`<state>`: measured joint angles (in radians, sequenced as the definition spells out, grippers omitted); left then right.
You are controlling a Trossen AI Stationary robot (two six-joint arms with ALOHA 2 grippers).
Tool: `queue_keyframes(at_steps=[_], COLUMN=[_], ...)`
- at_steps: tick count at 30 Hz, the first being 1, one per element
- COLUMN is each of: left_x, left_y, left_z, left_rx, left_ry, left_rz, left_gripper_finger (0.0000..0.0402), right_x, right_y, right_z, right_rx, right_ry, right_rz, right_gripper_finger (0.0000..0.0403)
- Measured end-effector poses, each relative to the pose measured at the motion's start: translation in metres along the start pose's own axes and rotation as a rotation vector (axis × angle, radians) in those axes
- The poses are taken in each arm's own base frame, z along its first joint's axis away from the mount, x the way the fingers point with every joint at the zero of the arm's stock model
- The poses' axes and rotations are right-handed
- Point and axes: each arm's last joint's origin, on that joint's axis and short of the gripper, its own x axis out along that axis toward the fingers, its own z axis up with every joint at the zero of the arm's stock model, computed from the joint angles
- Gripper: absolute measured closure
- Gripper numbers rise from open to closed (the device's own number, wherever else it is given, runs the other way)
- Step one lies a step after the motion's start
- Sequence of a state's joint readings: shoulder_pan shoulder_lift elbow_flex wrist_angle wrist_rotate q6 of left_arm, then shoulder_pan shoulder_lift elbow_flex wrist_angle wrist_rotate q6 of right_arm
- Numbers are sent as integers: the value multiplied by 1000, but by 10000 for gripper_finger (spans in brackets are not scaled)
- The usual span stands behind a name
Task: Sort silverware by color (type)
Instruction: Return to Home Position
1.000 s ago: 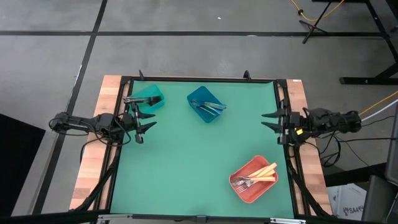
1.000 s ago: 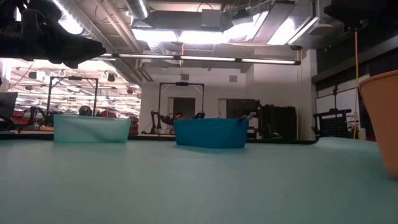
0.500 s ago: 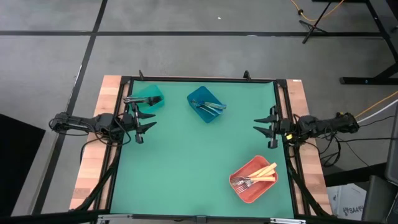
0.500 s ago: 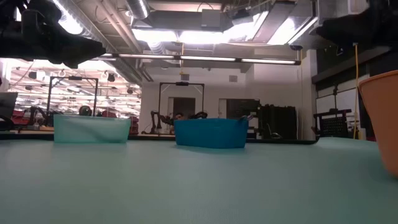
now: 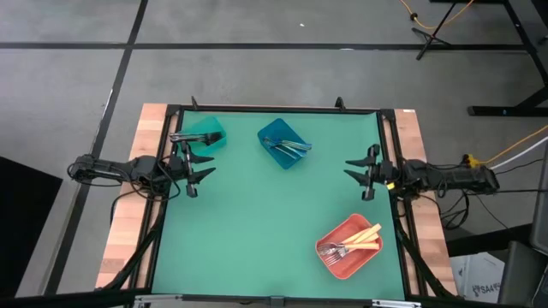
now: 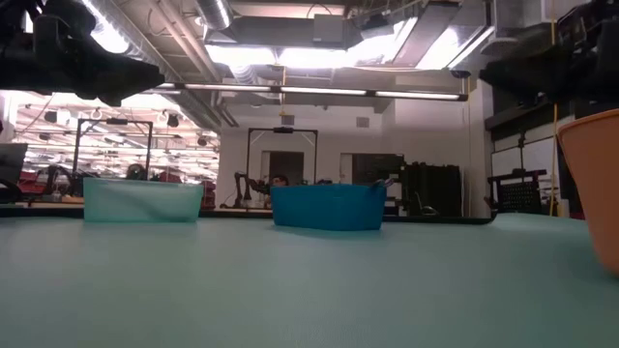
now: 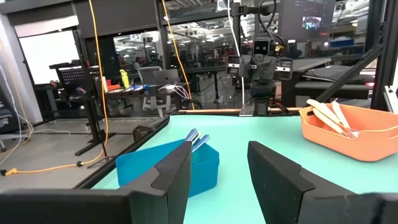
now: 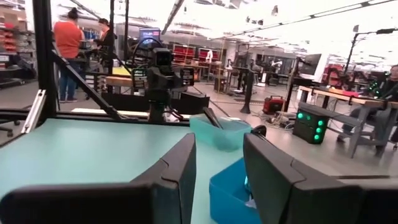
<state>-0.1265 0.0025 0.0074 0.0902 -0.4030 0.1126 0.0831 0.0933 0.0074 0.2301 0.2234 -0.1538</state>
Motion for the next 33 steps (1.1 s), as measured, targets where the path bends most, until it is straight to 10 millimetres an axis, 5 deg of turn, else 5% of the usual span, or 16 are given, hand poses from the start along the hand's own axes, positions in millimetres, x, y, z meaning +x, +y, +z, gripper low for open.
queue_keyframes(at_steps=[33], left_x=[0], left_y=[0], left_z=[0], left_rx=[0], left_ry=[0], left_rz=[0], left_gripper_finger=[250], right_x=[0], right_y=[-13], right_z=[-22], right_rx=[68], right_ry=[203], right_rz=[53], right_gripper_finger=[281])
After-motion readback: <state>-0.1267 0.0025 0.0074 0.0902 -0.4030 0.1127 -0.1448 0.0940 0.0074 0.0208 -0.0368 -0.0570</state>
